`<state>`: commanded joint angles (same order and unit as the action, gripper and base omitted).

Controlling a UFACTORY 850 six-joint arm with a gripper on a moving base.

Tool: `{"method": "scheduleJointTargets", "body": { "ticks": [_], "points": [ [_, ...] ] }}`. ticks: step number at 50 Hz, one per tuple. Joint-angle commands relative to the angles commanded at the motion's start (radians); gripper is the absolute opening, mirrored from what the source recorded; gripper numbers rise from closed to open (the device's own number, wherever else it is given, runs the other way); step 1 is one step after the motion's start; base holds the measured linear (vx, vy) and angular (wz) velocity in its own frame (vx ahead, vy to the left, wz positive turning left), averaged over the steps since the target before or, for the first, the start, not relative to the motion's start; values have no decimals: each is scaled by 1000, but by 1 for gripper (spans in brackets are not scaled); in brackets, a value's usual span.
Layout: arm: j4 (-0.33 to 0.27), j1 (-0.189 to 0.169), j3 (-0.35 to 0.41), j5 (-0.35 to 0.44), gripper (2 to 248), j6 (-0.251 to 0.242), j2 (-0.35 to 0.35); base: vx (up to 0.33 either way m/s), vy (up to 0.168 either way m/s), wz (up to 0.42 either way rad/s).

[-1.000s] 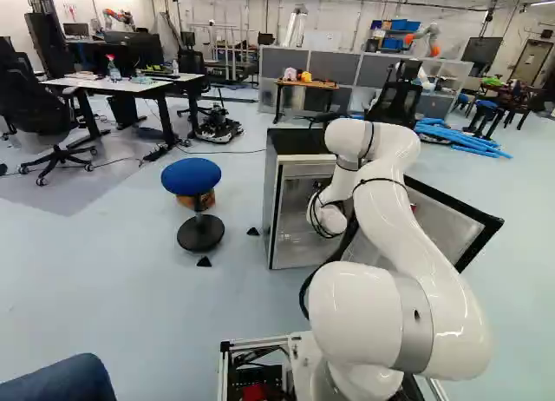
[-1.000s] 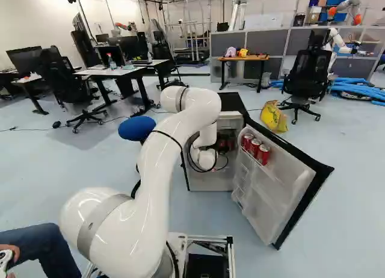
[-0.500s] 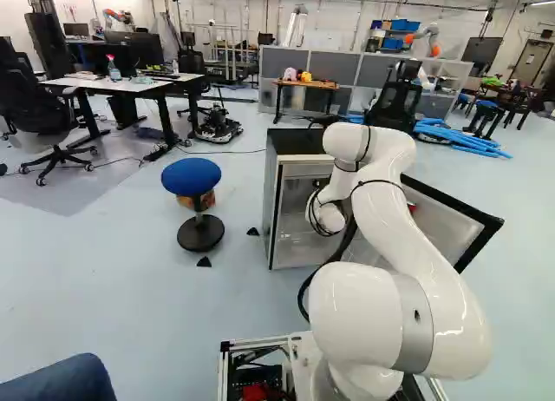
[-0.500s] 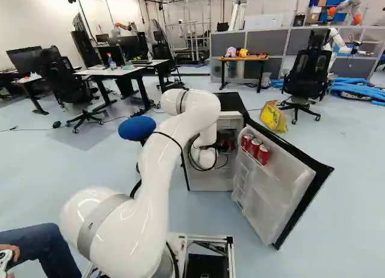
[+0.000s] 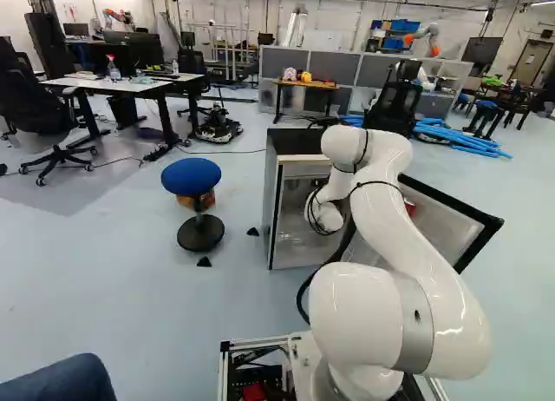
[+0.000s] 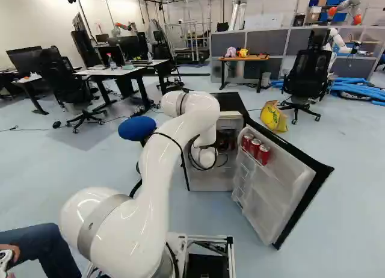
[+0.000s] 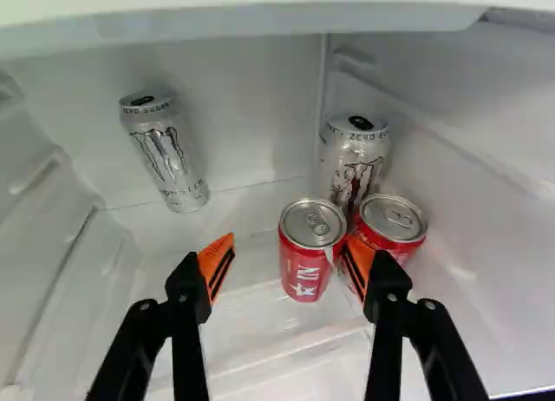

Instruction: Grab a drink from the fridge

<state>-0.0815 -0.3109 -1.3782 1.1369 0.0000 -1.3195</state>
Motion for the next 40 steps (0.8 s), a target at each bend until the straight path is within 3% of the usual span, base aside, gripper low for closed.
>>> {"method": "scheduleJointTargets", "body": {
  "ticks": [40],
  "points": [
    [0,36,-14,0,180,0,-8,0,0,0]
  ]
}}
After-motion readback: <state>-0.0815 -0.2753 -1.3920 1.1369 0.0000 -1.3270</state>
